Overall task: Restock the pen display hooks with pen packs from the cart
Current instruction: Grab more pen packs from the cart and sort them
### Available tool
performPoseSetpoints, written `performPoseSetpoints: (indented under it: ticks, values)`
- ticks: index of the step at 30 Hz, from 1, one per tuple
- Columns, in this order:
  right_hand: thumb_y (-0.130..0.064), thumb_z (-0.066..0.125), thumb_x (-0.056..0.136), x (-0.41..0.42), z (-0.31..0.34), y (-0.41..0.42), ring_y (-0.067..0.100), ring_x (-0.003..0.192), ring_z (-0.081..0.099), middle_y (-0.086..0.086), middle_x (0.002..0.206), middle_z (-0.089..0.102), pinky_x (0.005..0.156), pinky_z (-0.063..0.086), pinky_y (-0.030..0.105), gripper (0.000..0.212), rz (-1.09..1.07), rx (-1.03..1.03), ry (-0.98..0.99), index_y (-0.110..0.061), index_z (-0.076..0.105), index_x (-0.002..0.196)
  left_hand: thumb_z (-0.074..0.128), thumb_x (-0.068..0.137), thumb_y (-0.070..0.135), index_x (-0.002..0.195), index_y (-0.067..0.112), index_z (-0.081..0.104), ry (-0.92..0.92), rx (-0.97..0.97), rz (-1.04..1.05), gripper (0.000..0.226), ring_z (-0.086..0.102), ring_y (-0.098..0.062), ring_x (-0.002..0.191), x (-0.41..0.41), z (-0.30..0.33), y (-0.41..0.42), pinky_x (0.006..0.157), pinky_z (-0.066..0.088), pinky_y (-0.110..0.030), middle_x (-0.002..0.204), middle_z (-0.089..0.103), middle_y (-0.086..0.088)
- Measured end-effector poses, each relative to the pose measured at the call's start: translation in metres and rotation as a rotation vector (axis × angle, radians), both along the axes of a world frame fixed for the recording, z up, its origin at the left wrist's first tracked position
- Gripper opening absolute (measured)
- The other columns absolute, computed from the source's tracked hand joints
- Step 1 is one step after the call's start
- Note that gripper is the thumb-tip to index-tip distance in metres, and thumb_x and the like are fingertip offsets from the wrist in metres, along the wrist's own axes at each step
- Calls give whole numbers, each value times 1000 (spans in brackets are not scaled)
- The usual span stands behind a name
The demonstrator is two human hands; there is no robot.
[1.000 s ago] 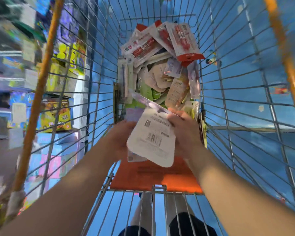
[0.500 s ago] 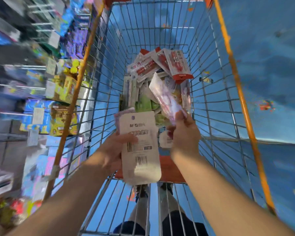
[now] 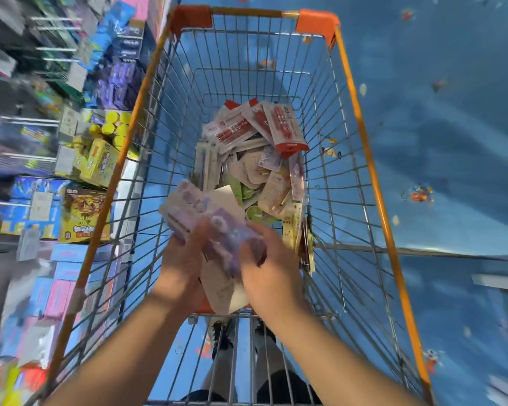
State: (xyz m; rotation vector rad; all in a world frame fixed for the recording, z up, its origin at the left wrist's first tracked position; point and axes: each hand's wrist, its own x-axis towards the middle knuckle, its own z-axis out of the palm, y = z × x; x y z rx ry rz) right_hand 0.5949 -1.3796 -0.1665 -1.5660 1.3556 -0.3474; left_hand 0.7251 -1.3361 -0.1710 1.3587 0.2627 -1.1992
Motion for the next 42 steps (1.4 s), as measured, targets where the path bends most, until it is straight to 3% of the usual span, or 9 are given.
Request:
performPoseSetpoints:
  ticks: [4,8,13,17,20,23,26,34,42]
  values:
    - [-45,63,96,-4,-29,1,0,80,48,-11,100,52,67,45,20,21,165,-103,58,-36,69,113,72,88,9,95,5,66,-159,62,-36,10,68,-32,61,7,-13,-6,56,59,-41,71,71,-15]
    - [-34,58,100,-9,-85,-25,9,85,63,0,102,66,68,49,21,11,-193,195,0,-33,69,102,79,82,11,95,13,71,-171,135,-52,16,71,-45,87,31,-31,-5,80,51,-80,96,71,-26]
    - [-22,64,95,-22,-177,-41,28,126,48,10,138,41,101,43,32,38,185,180,436,-22,60,133,83,79,11,105,3,70,-124,140,-26,31,74,-46,92,44,-58,-5,83,53,-77,102,73,-24]
    - [-55,62,93,-11,-218,-41,45,150,20,24,161,23,125,16,53,71,616,23,749,-35,34,155,76,86,3,98,7,71,-99,157,-10,14,72,-48,97,41,-79,-7,81,55,-74,106,71,-26]
    - [-76,56,86,-7,-234,-38,47,154,5,19,170,-1,120,11,66,89,607,37,849,-43,17,159,75,87,4,101,9,71,-146,239,-23,16,75,-33,82,39,-92,-7,70,64,-50,92,77,-12]
    - [-84,59,79,-2,-250,-41,49,154,-6,14,170,-17,114,22,70,99,562,112,837,-43,17,159,80,85,10,121,8,67,-148,296,-34,39,77,-36,88,39,-103,0,80,60,-65,106,78,-17]
    - [-74,67,81,3,-262,-42,48,155,-4,12,170,-13,113,29,64,93,485,103,821,-34,23,153,76,87,8,119,10,70,-150,302,-57,33,76,-39,96,38,-105,4,88,59,-63,107,78,-15]
    - [-17,58,88,10,-251,-42,41,135,27,14,155,2,105,40,47,71,220,0,786,-31,24,149,78,87,12,122,6,67,-170,364,-85,37,74,-27,64,34,-99,5,56,60,-38,103,78,-14]
    - [-34,62,92,10,-238,-53,38,151,7,16,166,-15,115,33,53,96,192,178,960,-10,1,162,77,86,5,118,6,66,-125,357,-114,34,77,-27,70,32,-98,2,59,61,-37,97,79,-15]
